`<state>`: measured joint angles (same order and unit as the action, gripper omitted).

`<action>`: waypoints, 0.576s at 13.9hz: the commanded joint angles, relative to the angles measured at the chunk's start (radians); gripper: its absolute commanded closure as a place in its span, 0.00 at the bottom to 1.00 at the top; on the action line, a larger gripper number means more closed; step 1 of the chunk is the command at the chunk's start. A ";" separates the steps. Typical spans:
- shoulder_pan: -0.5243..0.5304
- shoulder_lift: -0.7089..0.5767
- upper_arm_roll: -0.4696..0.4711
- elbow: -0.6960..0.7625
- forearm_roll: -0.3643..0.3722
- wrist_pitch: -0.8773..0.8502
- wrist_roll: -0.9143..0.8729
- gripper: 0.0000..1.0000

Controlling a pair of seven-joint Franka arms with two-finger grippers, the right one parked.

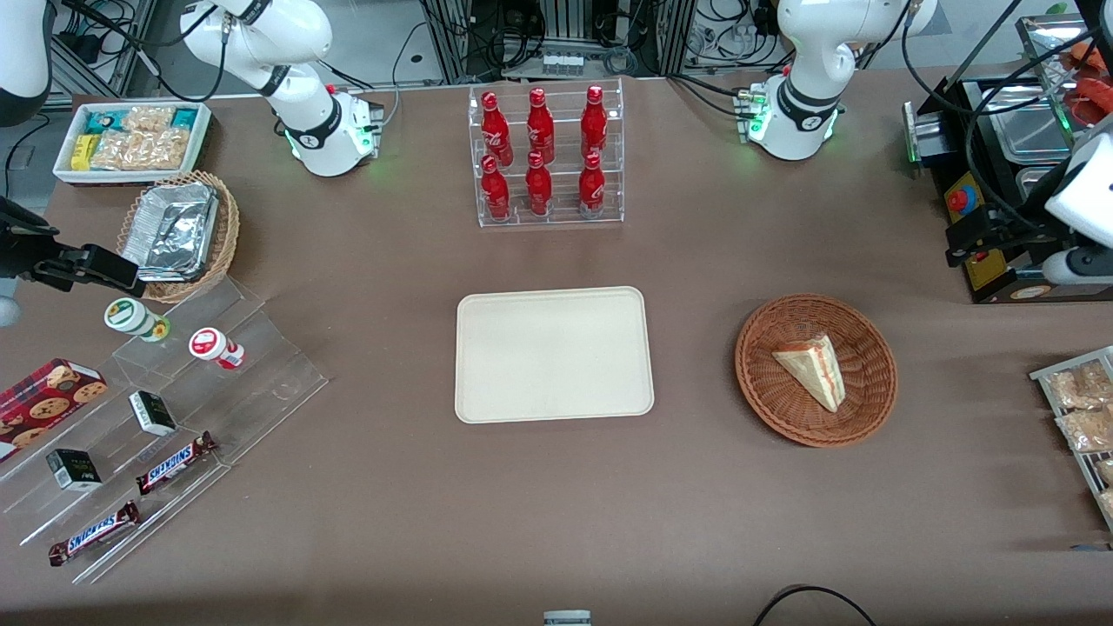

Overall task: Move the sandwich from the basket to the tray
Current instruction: 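Move the left gripper from rest toward the wicker basket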

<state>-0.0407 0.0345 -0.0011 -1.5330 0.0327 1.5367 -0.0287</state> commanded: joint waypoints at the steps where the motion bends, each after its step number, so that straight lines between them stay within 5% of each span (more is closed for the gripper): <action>1: -0.010 0.024 0.010 -0.048 -0.014 0.064 -0.011 0.00; 8: -0.011 0.019 -0.008 -0.421 -0.011 0.521 -0.387 0.00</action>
<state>-0.0470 0.0803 -0.0101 -1.8585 0.0325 1.9646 -0.3244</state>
